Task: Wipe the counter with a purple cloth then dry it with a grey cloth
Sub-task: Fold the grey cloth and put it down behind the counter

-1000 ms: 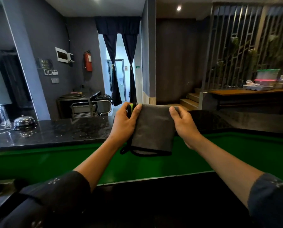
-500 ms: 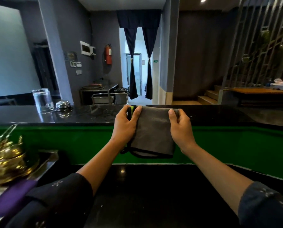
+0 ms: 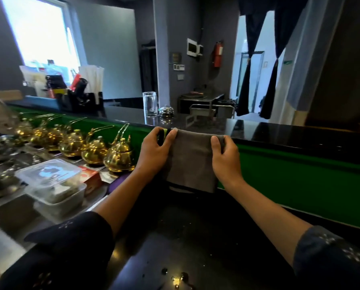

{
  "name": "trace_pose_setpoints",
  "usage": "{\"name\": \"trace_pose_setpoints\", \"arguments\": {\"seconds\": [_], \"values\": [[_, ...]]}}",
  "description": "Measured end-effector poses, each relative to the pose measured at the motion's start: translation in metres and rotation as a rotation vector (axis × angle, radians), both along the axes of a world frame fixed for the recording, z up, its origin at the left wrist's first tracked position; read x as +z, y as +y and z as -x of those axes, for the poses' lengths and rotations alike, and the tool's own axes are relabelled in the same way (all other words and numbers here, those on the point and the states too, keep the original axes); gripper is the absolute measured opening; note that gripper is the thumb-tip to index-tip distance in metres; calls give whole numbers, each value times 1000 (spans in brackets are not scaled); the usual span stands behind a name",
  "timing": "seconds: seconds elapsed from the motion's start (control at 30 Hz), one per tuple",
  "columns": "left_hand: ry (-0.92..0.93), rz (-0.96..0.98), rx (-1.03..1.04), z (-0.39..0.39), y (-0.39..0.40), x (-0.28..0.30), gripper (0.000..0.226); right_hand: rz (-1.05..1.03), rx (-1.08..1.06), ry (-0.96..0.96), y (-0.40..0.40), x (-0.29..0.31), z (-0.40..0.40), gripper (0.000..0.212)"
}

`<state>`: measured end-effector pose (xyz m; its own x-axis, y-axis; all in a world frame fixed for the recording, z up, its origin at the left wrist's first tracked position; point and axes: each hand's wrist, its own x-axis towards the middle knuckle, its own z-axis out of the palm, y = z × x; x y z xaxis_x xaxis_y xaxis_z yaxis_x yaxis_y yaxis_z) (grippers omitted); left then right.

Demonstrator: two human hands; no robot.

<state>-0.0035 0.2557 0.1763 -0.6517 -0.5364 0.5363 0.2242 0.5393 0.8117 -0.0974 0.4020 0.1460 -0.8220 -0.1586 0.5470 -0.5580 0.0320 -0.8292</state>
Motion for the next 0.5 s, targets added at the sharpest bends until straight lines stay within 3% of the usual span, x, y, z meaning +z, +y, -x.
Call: {"name": "trace_pose_setpoints", "arguments": {"seconds": [0.17, 0.5], "values": [[-11, 13, 105, -26, -40, -5, 24, 0, 84, -16, -48, -1, -20, 27], [-45, -56, 82, 1, -140, -5, 37, 5, 48, -79, -148, 1, -1, 29]]}}
